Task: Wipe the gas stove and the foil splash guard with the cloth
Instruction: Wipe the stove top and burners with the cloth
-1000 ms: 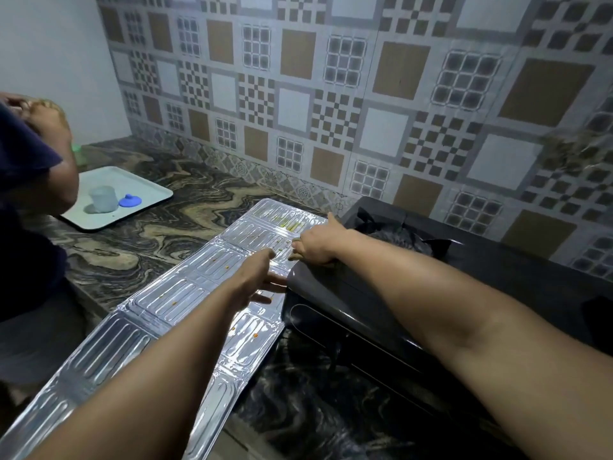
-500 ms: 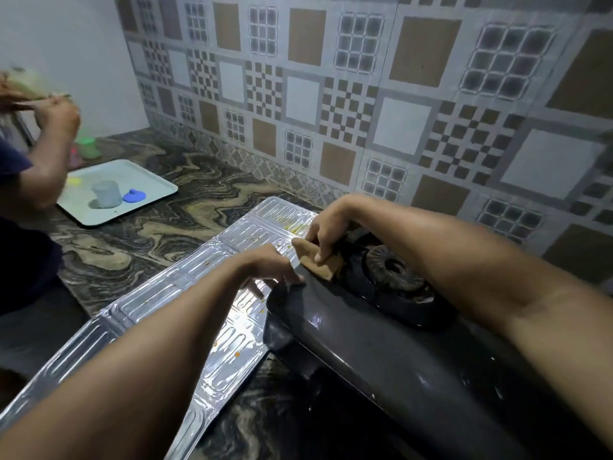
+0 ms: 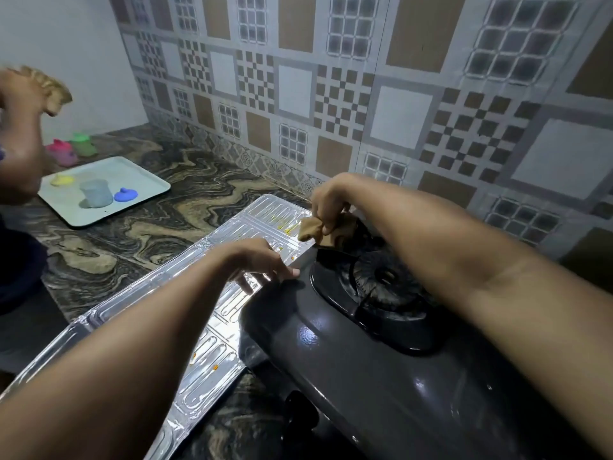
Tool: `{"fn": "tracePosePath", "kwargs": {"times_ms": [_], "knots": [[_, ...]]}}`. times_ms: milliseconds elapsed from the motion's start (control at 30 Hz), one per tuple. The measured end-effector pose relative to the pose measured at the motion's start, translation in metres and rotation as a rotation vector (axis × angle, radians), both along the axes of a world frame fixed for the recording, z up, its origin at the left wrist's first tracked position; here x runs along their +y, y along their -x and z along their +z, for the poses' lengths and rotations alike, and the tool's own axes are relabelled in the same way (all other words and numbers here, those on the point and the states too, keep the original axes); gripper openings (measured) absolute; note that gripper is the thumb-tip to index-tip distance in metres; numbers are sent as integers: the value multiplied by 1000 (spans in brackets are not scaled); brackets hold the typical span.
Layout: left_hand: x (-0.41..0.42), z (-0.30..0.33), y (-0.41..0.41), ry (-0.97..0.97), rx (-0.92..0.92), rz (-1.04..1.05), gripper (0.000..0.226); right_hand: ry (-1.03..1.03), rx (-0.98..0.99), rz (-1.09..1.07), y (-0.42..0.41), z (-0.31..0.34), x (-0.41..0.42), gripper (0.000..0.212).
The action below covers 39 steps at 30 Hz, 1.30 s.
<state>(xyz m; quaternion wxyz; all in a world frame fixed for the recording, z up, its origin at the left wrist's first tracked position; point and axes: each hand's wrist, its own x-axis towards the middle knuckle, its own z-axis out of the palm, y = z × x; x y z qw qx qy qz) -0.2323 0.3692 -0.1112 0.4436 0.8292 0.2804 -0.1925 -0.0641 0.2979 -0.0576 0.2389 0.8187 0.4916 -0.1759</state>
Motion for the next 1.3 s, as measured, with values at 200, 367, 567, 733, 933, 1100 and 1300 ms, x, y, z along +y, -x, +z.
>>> {"fn": "tracePosePath", "kwargs": {"times_ms": [200, 367, 567, 733, 933, 1100, 1300], "knots": [[-9, -4, -21, -41, -79, 44, 44, -43, 47, 76, -9, -12, -11, 18], [-10, 4, -31, -97, 9, 4, 48, -112, 12, 36, -34, -11, -20, 22], [-14, 11, -44, -163, 136, -37, 35, -143, 105, 64, -30, -17, -17, 17], [-14, 13, -49, -215, 175, -73, 42, -280, -15, -42, -66, -20, -28, 11], [-12, 21, -57, -306, 179, -187, 38, -320, 33, -175, -82, -28, -55, 30], [-36, 33, -81, -511, -247, -162, 40, -375, 100, -261, -88, -41, -83, 33], [-76, 20, -105, -600, -433, -224, 45, -379, 142, -347, -97, -43, -141, 35]]}}
